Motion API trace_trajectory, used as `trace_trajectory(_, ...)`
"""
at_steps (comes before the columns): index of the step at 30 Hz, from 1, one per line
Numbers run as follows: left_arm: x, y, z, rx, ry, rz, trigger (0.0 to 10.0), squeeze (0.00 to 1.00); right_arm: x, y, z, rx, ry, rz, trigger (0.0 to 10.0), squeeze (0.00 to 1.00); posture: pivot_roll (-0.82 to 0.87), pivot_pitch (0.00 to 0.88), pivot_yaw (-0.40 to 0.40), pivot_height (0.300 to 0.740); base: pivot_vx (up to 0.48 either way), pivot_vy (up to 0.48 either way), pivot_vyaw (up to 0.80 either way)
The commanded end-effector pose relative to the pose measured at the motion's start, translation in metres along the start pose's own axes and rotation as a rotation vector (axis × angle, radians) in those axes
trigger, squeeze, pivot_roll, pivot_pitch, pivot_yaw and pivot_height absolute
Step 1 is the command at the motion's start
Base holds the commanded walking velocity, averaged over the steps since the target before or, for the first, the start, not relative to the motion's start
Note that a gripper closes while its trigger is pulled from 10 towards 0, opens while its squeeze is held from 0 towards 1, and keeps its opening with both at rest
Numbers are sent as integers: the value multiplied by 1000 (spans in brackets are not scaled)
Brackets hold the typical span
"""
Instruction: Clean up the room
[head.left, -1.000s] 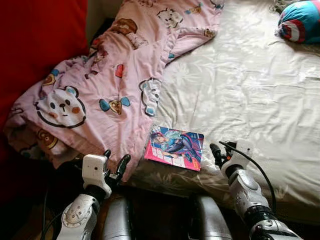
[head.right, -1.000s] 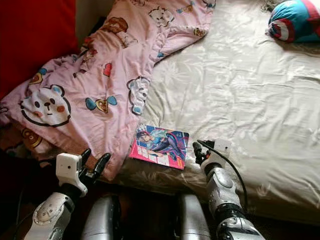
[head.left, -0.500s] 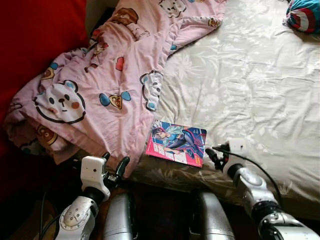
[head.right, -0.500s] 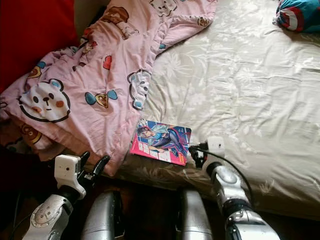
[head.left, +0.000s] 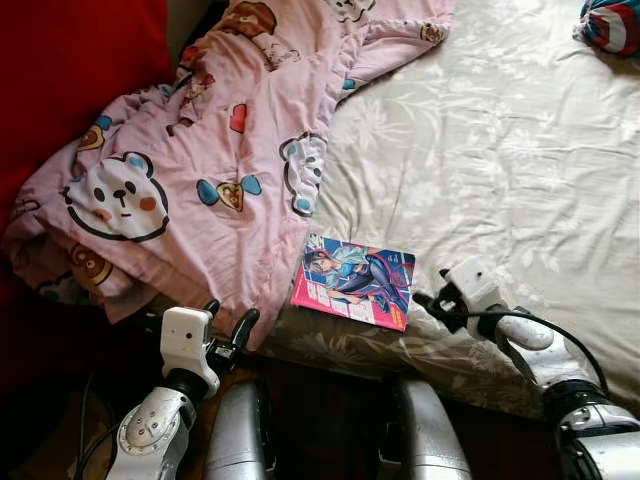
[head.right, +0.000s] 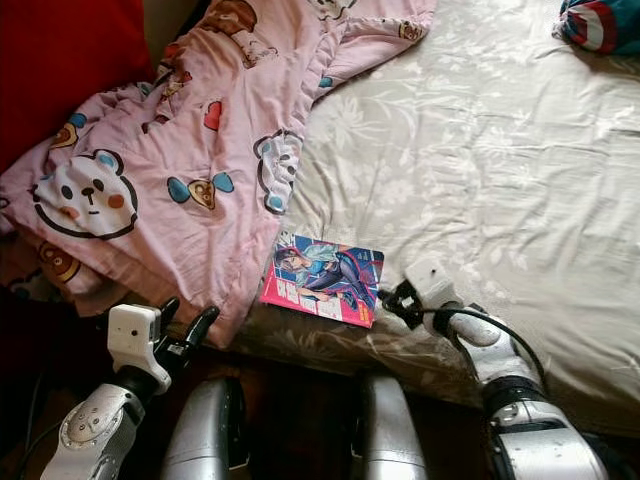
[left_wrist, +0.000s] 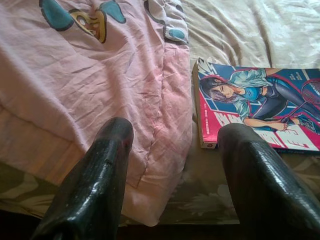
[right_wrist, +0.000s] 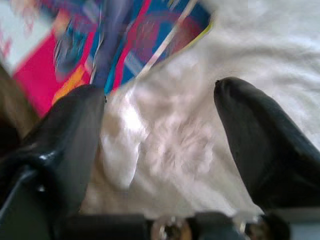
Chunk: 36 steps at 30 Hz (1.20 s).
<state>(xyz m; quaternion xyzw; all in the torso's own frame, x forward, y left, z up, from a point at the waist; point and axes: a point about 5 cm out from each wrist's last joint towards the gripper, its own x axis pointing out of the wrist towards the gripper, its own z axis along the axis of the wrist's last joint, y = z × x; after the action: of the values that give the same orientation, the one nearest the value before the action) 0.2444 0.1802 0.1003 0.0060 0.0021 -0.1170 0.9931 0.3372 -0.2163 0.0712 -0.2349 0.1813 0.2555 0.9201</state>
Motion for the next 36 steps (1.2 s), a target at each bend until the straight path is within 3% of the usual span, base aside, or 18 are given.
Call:
trace_trajectory(1,-7,3,-4,-3,32,6,10000,0,-3,3,-8,-74,61,65,10000,0,128,331,19,607,0,0,0)
trace_trajectory(6,-8,3,-4,-2,32,4,10000,0,-4,6,-16,-247,157,119,10000,0,137,328,18,607,0,0,0)
trace_trajectory(13,-13,2,-2,0,32,6,10000,0,2,11,-17,-308,187,72,10000,0,156,352,21,607,0,0,0)
trace_trajectory(21,-22,6,1,9,51,17,10000,0,9,16,-12,-305,169,-4,10000,0,180,406,37,607,0,0,0)
trace_trajectory(22,-23,6,1,10,54,18,10000,0,9,17,-12,-306,169,-4,8902,0,181,410,38,607,0,0,0)
trace_trajectory(23,-24,6,1,10,55,19,10000,0,10,17,-12,-308,169,-5,8902,0,181,410,38,607,0,0,0)
trace_trajectory(24,-25,6,0,11,62,21,10000,0,10,17,-12,-309,169,-16,1765,0,181,418,39,607,0,0,0)
trace_trajectory(25,-26,6,0,12,63,21,10000,0,10,17,-11,-309,169,-19,1765,0,181,418,39,607,0,0,0)
trace_trajectory(26,-26,6,-1,11,66,22,10000,0,10,17,-11,-310,169,-22,706,0,182,421,39,607,0,0,0)
trace_trajectory(27,-28,6,-1,10,70,23,10000,0,10,17,-11,-310,169,-25,5882,0,181,423,39,607,0,0,0)
trace_trajectory(29,-28,5,-1,10,72,24,10000,0,10,17,-11,-310,169,-27,5882,0,181,423,39,607,0,0,0)
trace_trajectory(30,-29,5,-1,8,77,25,10000,0,11,17,-11,-311,169,-34,10000,0,181,425,39,607,0,0,0)
trace_trajectory(31,-29,5,-1,8,78,26,10000,0,11,17,-11,-311,168,-35,10000,0,181,425,39,607,0,0,0)
trace_trajectory(32,-29,4,-1,7,78,26,10000,0,11,16,-10,-313,165,-44,3412,0,179,422,39,607,0,0,0)
trace_trajectory(33,-29,4,-2,7,79,27,10000,0,11,15,-10,-314,162,-51,3412,0,179,422,38,607,0,0,0)
trace_trajectory(34,-28,4,-2,8,78,27,10000,0,10,14,-9,-309,158,-59,431,0,178,420,38,607,0,0,0)
trace_trajectory(36,-28,5,-1,8,77,28,10000,0,10,14,-9,-307,158,-60,549,0,178,417,37,607,0,0,0)
